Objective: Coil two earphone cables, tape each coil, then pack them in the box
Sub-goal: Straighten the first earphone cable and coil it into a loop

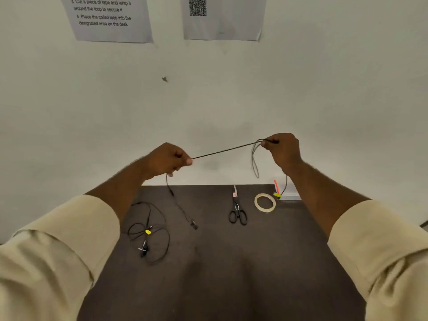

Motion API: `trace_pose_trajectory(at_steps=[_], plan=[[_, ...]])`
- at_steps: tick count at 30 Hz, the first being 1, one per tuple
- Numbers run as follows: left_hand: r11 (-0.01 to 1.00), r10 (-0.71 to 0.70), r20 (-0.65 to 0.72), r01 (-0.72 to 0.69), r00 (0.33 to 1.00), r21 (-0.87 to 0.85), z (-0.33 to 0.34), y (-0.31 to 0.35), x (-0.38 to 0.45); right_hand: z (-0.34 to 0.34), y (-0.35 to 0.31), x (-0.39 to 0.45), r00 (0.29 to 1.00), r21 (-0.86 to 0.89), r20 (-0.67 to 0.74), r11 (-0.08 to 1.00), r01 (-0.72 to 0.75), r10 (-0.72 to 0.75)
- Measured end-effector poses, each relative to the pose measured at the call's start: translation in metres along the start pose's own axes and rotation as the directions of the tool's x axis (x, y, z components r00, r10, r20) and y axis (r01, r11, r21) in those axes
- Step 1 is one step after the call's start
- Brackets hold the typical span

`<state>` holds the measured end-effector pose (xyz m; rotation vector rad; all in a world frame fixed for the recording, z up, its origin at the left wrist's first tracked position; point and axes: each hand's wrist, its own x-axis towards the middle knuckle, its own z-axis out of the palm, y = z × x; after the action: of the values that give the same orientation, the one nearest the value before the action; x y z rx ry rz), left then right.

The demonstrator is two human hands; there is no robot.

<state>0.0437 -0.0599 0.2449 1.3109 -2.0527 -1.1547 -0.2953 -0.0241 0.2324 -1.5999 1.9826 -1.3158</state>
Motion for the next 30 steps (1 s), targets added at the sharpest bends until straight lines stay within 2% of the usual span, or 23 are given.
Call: trace_pose_trajectory(at_steps=[4,7,10,13,15,16,18,20,23,27,29,30], plan=[[0.996,-0.087,-0.057,0.084,0.995,-0.042,-0.006,-0.022,-0.004,0.001,0.005,-0.001,0.993,-0.015,0.073,0.996,-0.088,0.089],[0.998,-0.023,-0.066,0.019,0.998,-0.062,0.006,-0.007,0.002,0.013,-0.008,-0.01,0.984,0.115,0.098,0.98,-0.161,0.15],[0.998,0.054,-0.07,-0.055,0.996,-0.02,0.02,0.017,0.011,0.028,-0.03,-0.024,0.991,0.131,0.108,0.987,-0.097,0.083],[0.99,0.139,-0.071,-0.138,0.988,0.006,0.031,0.04,0.02,0.045,-0.059,-0.035,0.961,0.227,0.278,0.971,-0.073,0.007],[0.984,0.175,-0.078,-0.172,0.981,0.04,0.035,0.053,0.024,0.053,-0.07,-0.038,0.886,0.307,0.462,0.941,-0.141,-0.018],[0.981,0.19,-0.079,-0.185,0.979,0.063,0.037,0.058,0.025,0.055,-0.072,-0.039,0.86,0.318,0.509,0.936,-0.15,-0.035],[0.973,0.209,-0.063,-0.201,0.976,0.114,0.036,0.063,0.028,0.054,-0.067,-0.037,0.858,0.314,0.51,0.942,-0.121,-0.06],[0.962,0.207,-0.023,-0.2,0.978,0.187,0.028,0.063,0.026,0.045,-0.06,-0.03,0.875,0.231,0.476,0.972,-0.028,-0.088],[0.959,0.144,0.008,-0.141,0.99,0.245,0.003,0.046,0.02,0.023,-0.039,-0.017,0.862,-0.051,0.484,0.979,0.198,-0.149],[0.979,0.077,-0.021,-0.072,0.997,0.193,-0.034,0.018,0.012,-0.002,-0.003,-0.003,0.841,-0.217,0.534,0.948,0.233,-0.085],[0.975,0.066,-0.056,-0.052,0.996,0.214,-0.045,0.01,0.01,-0.005,0.01,0.001,0.881,-0.426,0.473,0.874,0.234,-0.005],[0.974,0.066,-0.067,-0.05,0.996,0.219,-0.049,0.007,0.01,-0.006,0.015,0.004,0.9,-0.471,0.436,0.857,0.208,0.02]])
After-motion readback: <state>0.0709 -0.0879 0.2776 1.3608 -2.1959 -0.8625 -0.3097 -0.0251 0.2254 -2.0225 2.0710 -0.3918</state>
